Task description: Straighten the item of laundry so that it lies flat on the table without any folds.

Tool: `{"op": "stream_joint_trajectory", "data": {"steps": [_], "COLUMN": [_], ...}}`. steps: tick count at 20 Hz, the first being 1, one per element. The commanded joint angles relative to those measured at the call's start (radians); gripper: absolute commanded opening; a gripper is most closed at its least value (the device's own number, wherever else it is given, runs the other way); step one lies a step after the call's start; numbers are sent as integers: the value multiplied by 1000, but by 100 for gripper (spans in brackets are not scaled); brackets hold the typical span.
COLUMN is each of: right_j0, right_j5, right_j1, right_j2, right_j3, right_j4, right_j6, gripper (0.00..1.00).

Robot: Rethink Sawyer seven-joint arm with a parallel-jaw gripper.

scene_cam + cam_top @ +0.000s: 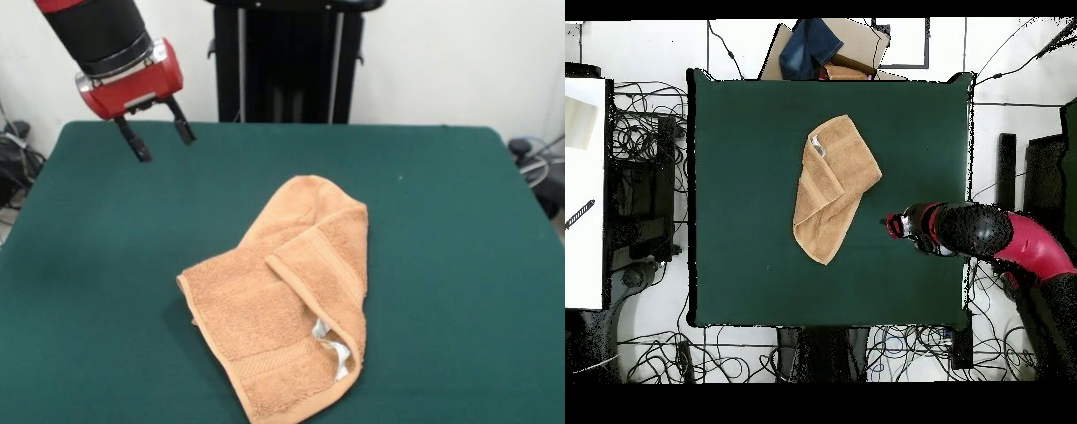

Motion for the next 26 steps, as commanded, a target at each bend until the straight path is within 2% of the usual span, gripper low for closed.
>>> {"op": "stream_joint_trajectory", "data": {"steps": [1,7,15,26], "right_j0": [60,31,55,66], "right_j5": [109,16,23,-40], "right_j1": [-43,-51,-48,-44], "right_j2": [-68,-41,-68,-51], "right_j3": [-28,-1,-13,-2], "right_j4": [-55,-31,-40,-41], "right_j6": [-24,-14,15,37], "gripper": [100,100,100,100]}}
